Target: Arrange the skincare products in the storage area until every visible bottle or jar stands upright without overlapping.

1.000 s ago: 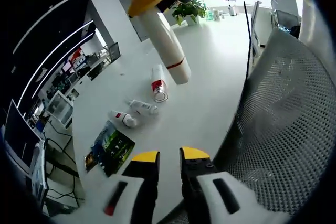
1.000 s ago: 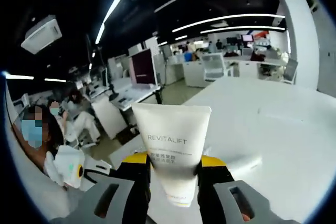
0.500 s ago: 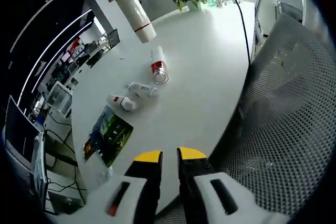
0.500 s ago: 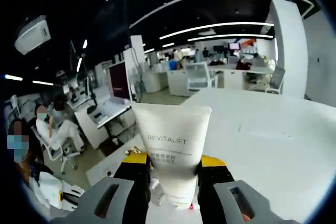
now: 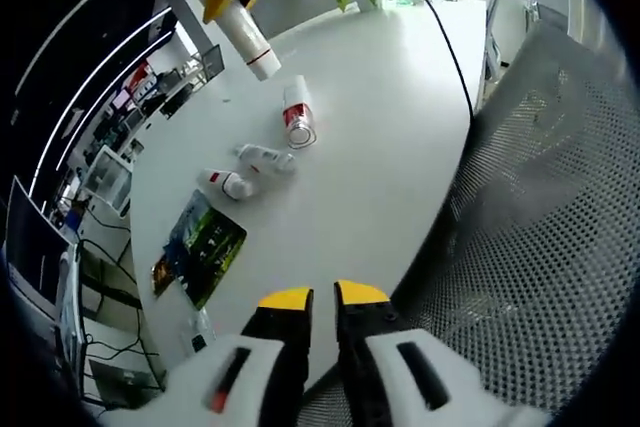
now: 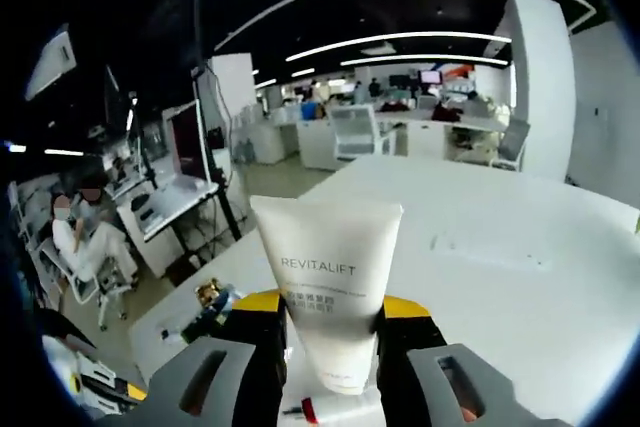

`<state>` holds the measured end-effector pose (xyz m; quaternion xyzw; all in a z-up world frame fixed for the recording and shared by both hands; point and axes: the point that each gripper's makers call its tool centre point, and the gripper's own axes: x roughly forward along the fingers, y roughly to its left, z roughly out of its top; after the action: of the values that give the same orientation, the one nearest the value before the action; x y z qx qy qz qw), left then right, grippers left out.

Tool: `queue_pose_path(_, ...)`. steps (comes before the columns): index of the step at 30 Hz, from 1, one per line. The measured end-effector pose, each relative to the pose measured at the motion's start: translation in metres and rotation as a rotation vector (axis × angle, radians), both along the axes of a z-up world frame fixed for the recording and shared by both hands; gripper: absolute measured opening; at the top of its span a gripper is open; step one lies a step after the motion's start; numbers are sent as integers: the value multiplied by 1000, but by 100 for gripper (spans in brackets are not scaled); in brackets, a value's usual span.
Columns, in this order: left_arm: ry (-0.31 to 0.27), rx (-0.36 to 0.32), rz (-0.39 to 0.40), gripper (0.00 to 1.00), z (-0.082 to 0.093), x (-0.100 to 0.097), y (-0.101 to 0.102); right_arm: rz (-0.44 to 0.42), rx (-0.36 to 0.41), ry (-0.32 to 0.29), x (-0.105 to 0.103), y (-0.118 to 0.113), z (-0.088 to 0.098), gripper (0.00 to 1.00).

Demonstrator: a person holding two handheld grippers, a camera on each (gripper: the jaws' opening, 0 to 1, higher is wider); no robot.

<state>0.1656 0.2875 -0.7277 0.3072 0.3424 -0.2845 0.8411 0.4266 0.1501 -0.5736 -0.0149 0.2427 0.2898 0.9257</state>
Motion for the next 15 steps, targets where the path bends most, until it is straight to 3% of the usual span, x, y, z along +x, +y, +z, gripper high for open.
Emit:
queue_pose_path(1,4,0,3,3,-1,0,0,-13,-3,5,11,-7,-4,31)
queue_pose_path(13,31,7,15,1,-5,-2,3,-75,-58,19,55,-34,-18,31)
queue_pose_path(15,35,9,15,1,-6,-3,3,-93,-50,45,62,-38,-25,31)
